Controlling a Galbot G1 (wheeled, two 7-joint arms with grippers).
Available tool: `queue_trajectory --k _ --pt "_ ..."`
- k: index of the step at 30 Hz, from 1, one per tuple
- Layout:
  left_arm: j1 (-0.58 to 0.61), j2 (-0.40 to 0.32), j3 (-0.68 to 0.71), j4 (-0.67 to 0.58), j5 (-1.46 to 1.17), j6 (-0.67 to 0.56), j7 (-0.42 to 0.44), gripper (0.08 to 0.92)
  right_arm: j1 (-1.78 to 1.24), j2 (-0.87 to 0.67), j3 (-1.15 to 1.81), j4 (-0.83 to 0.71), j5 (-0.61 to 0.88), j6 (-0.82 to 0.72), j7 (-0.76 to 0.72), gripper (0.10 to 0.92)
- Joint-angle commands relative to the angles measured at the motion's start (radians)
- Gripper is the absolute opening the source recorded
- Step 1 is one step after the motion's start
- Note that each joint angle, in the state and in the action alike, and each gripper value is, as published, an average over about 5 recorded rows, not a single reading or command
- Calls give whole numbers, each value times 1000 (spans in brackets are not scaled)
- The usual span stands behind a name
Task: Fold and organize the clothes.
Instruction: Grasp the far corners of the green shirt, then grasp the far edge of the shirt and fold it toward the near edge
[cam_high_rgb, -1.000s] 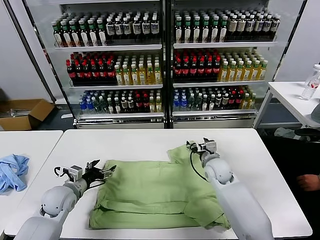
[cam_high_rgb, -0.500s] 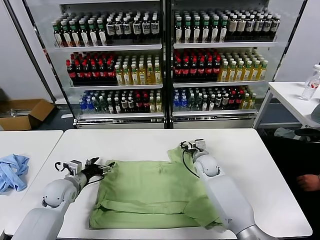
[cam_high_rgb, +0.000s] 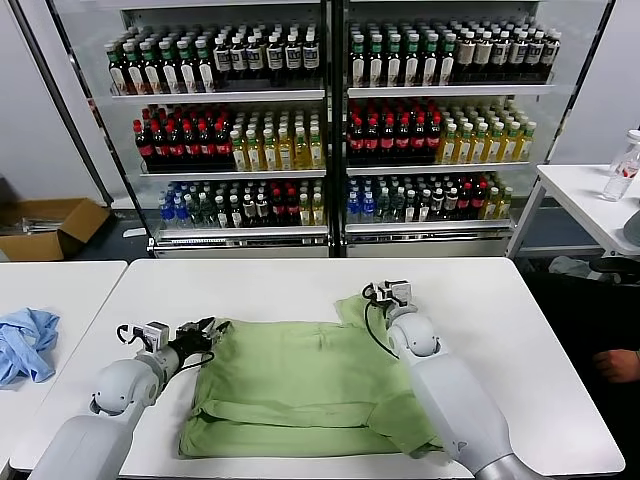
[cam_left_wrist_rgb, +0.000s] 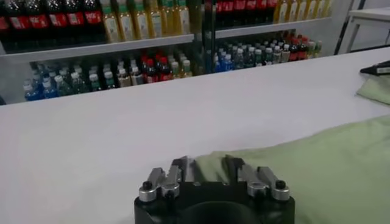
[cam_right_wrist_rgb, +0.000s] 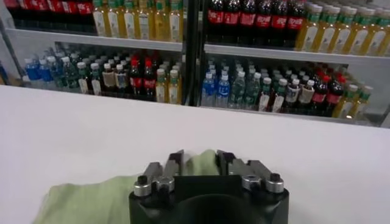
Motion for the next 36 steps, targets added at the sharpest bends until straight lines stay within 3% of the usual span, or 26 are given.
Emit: queue_trajectory --k 1,7,11,18,25,36 --pt "-7 -4 3 13 2 -4 3 351 -33 -18 9 57 14 55 -5 265" --pt "7 6 -14 -16 -26 -27 4 186 -84 -83 64 293 124 57 5 117" --pt "83 35 -54 -133 -123 -45 -16 99 -203 -186 97 557 205 -30 36 106" --pt "303 79 -144 -379 -214 -57 -41 84 -559 -290 207 865 212 -70 53 106" --pt "525 103 -249 -444 -209 -79 -6 84 -766 -305 340 979 196 -46 49 106" --pt "578 92 -295 -459 -192 -89 18 84 -924 -320 465 1088 190 -43 56 106"
